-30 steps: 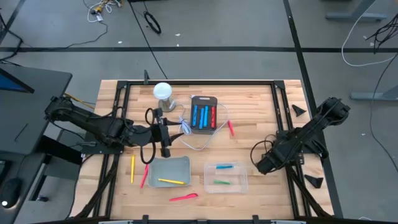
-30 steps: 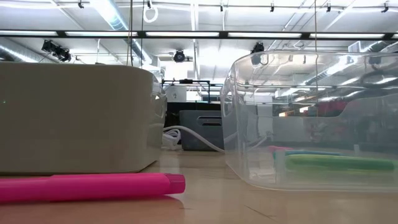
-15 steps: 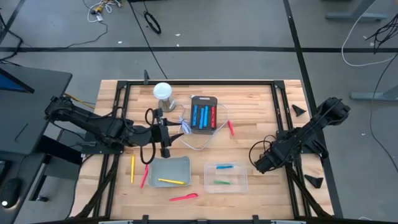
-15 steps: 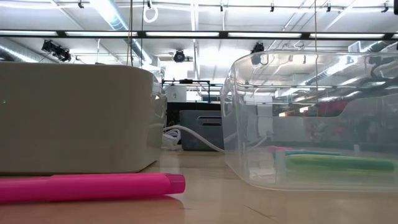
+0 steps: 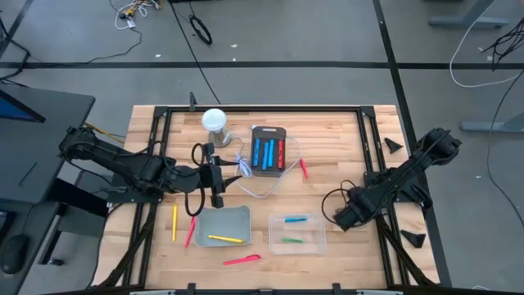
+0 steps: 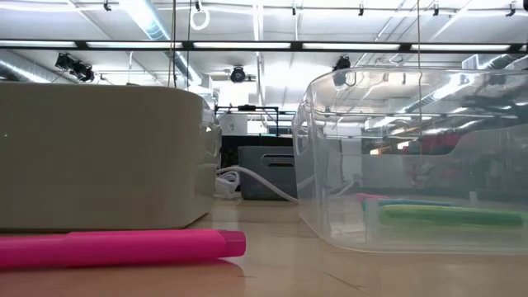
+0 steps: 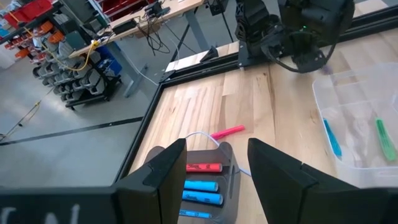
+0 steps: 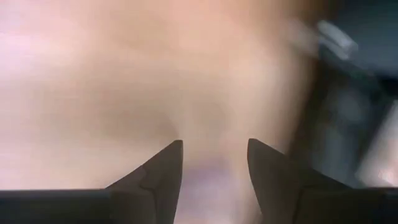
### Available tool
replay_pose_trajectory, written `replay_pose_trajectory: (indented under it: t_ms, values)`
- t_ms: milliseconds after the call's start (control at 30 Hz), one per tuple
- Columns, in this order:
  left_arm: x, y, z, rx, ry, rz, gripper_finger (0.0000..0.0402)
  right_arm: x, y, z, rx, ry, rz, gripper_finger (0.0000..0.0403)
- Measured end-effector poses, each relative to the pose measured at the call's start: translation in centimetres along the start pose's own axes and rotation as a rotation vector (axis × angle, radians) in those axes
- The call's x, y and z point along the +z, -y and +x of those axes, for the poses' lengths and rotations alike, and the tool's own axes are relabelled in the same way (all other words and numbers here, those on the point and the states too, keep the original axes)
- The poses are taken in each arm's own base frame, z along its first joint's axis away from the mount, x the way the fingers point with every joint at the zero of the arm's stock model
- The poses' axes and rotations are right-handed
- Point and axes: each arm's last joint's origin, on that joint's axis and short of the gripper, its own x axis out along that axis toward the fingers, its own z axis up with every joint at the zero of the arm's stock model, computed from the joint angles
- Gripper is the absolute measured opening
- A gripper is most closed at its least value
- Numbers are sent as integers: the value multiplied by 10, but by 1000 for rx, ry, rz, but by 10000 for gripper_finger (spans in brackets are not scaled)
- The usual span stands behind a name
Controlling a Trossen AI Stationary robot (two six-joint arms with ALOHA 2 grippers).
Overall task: Pick & Place Markers
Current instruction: Put the purple pen into the transparent bin
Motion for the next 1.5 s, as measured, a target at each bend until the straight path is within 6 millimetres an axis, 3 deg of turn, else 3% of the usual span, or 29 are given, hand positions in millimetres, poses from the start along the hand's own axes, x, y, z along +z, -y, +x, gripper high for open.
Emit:
replay_pose_trajectory:
  t_ms: [167, 367, 867, 1000, 1267, 1500]
  values:
    - [0, 0, 1, -19, 2, -2, 179, -1, -8, -4, 100, 65, -25, 183]
    - [0, -1, 2, -49, 8, -8, 179, -2, -7, -11, 79, 89, 22, 183]
    - [0, -1, 2, -51, 10, -9, 179, -22, -22, -49, 208, 79, -259, 183]
    - [0, -1, 2, -50, 10, -9, 179, -29, -23, -57, 226, 94, -471, 183]
    - [2, 0, 2, -89, 28, -20, 179, -36, -22, -57, 222, 161, -1115, 183]
    - [7, 0, 1, -111, 62, -260, 179, -47, -22, -56, 235, 269, -1824, 183]
